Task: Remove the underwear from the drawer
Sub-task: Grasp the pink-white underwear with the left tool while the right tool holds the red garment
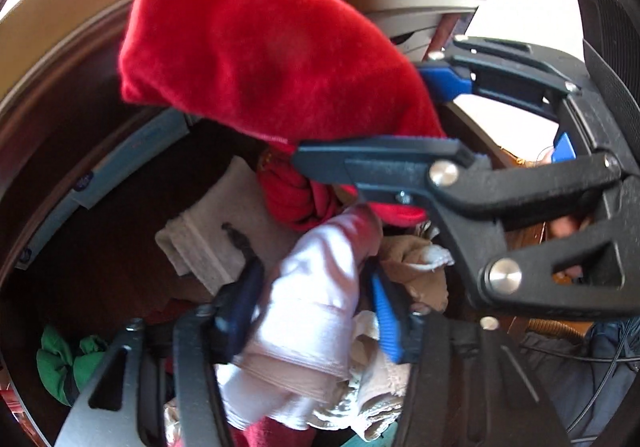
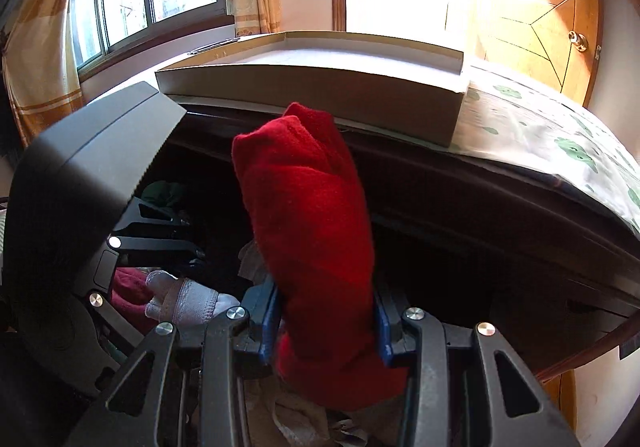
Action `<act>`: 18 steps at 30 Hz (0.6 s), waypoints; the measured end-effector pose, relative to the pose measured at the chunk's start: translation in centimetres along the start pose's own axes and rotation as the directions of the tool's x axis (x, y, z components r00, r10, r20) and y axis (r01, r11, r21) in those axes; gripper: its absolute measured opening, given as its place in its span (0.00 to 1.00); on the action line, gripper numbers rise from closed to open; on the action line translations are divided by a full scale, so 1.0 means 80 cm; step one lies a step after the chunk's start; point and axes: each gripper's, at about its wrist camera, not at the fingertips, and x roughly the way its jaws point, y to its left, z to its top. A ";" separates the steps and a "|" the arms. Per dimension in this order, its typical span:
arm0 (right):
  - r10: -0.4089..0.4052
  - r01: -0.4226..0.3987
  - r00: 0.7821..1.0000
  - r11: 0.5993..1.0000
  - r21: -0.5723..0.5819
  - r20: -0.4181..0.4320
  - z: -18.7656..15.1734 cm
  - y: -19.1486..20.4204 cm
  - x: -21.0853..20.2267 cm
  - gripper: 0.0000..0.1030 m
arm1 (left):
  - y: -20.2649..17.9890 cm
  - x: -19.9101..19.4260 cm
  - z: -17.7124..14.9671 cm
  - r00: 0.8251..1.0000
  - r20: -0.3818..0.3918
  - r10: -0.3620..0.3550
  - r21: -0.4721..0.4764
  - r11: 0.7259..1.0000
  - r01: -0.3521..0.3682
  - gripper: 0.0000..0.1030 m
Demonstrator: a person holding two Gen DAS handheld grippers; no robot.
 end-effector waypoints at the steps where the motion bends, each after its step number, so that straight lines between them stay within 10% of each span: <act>1: -0.003 0.003 1.000 1.000 0.003 -0.002 -0.001 0.000 0.001 0.40 | 0.001 -0.001 -0.001 1.000 0.000 -0.004 -0.005 1.000 0.004 0.38; 18: -0.019 0.015 0.999 0.996 0.085 0.051 -0.013 -0.009 -0.012 0.40 | 0.037 -0.086 -0.084 0.983 0.184 -0.019 -0.153 0.987 0.048 0.19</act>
